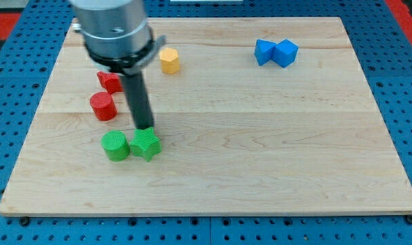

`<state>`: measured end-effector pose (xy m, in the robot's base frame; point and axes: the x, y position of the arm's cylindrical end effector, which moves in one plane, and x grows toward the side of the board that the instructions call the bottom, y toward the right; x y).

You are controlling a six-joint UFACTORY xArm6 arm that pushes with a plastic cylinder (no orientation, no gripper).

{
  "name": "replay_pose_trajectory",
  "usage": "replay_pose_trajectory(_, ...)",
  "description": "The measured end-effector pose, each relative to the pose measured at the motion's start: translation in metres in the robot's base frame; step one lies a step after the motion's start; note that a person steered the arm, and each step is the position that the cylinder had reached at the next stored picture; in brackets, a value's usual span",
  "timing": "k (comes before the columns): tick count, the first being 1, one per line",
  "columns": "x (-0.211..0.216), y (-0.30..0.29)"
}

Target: Move the green star into the green circle

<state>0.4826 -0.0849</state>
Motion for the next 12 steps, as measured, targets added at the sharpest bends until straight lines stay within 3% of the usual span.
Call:
replay_pose_trajectory(1,0.013,0.028)
replay_pose_trajectory(2,0.017,0.097)
replay_pose_trajectory(3,0.064,0.111)
replay_pose_trajectory(4,0.090,0.073)
replay_pose_trajectory(6,0.047,0.052)
replay_pose_trajectory(9,0.051,-0.025)
replay_pose_trajectory(10,0.055,0.013)
replay_pose_trajectory(11,0.027,0.079)
replay_pose_trajectory(12,-0.021,0.081)
